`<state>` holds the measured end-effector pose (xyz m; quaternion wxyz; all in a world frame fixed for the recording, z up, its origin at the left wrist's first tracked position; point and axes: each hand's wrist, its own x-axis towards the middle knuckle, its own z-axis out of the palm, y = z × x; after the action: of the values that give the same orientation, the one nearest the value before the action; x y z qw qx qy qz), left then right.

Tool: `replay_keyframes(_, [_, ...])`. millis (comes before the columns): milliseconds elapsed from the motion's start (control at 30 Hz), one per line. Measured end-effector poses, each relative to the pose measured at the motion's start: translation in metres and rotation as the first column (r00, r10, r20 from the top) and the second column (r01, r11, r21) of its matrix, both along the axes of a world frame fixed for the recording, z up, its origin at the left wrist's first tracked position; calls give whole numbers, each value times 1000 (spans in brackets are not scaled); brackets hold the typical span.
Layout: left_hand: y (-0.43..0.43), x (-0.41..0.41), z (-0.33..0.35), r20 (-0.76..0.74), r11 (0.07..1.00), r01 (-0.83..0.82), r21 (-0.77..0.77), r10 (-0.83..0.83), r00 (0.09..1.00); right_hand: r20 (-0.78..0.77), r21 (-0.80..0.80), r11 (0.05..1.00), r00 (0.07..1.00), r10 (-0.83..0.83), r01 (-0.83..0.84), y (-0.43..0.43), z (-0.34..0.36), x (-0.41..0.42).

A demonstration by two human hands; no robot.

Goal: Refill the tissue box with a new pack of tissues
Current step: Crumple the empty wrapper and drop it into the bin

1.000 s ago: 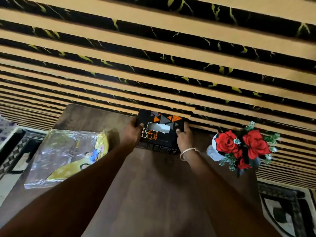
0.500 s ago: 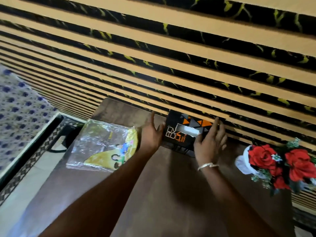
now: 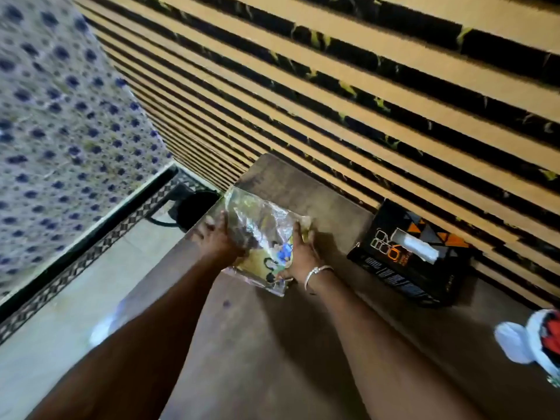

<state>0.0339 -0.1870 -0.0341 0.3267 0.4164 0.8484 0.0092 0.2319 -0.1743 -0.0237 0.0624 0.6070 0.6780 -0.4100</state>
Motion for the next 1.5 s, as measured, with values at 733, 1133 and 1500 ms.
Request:
replay_keyframes(733, [-56, -37, 105, 223, 912, 131, 389, -231, 947, -318, 380, 922, 947, 50, 79, -37, 66, -109])
replay_keyframes(1133, [-66, -298, 106, 661, 884, -66, 463, -295, 690, -397, 373, 904, 916, -49, 210, -33, 80, -330])
replay_keyframes(1500, [3, -438, 102, 62, 771, 286, 568, -387, 920, -626, 49, 949, 750, -213, 310, 6, 60, -479])
